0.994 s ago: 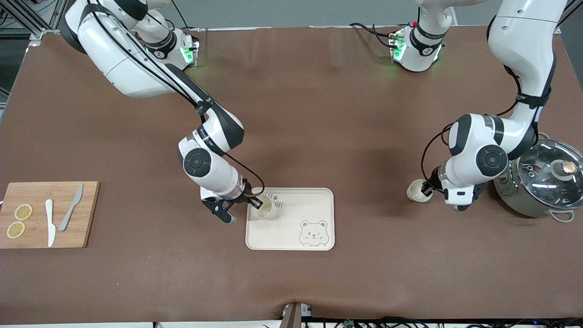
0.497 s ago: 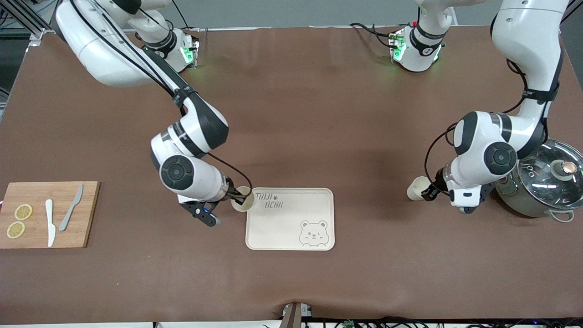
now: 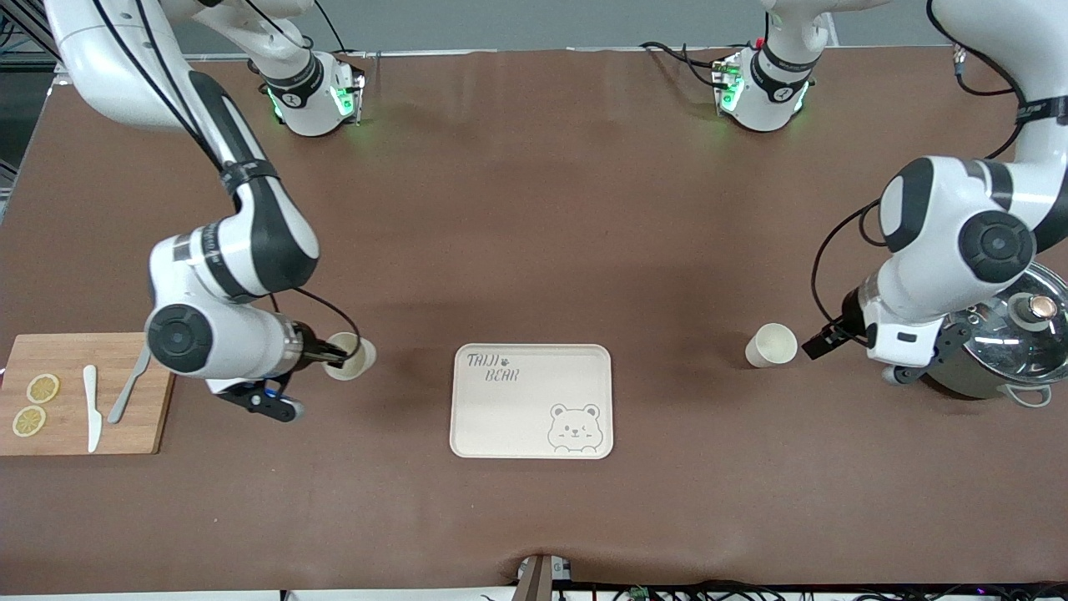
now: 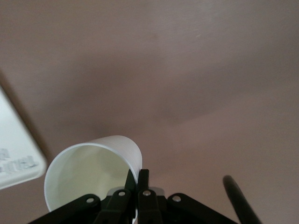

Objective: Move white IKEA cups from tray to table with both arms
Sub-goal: 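Set the cup beside the pot while the right gripper sets its cup by the board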

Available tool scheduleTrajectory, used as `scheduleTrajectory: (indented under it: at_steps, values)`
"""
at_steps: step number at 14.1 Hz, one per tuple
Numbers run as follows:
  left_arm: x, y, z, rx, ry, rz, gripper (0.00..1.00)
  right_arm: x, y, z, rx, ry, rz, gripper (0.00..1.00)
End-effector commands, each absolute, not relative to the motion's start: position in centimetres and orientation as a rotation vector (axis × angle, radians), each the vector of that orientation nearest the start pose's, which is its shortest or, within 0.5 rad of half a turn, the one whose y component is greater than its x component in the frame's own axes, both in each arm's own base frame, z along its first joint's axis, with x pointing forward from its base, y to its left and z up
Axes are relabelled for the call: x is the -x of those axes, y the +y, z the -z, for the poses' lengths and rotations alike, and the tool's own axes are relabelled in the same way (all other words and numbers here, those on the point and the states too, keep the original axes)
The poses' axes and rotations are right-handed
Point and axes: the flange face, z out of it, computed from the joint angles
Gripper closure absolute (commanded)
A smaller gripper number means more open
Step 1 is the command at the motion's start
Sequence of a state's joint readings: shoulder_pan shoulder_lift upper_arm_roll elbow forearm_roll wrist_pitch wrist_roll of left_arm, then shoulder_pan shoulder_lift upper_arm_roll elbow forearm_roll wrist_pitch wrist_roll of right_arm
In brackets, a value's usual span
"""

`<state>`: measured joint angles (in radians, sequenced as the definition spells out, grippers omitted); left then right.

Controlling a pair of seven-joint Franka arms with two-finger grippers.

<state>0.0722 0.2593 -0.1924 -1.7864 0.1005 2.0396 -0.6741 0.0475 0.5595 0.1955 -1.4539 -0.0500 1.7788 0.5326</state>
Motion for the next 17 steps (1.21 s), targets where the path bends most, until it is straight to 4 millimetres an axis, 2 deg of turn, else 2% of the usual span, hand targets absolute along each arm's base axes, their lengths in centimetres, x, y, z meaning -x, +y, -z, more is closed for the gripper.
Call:
scheduleTrajectory:
  at_steps: [1,3,6,8,11,14,17]
  values:
    - [-61.2,-5.1,-45.1,3.020,-0.590,0.081,0.00,-63.7,8.7,-34.5,3.148,0.320,-0.384,1.00]
    - [-60.8,-5.2,-47.2,3.030,-0.496,0.087,0.00,-62.4,3.7,-32.8,3.163,0.234,-0.364,1.00]
    - [-60.2,-5.5,-50.9,3.015,-0.441,-0.004,0.00,-60.4,-1.2,-29.9,3.175,0.112,-0.303,1.00]
    - [-59.7,-5.2,-53.5,3.012,-0.339,-0.088,0.00,-58.6,-4.8,-27.8,3.187,0.007,-0.230,1.00]
    - [-58.3,-5.1,-57.3,3.017,-0.275,-0.086,0.00,-57.0,-6.6,-26.4,3.185,-0.043,-0.211,1.00]
    - [-57.5,-5.8,-58.8,3.026,-0.264,-0.095,0.00,-55.0,-6.7,-24.5,3.195,-0.070,-0.088,1.00]
    - [-56.7,-5.7,-60.0,3.018,-0.227,-0.149,0.00,-54.7,-6.9,-24.0,3.200,-0.070,-0.022,1.00]
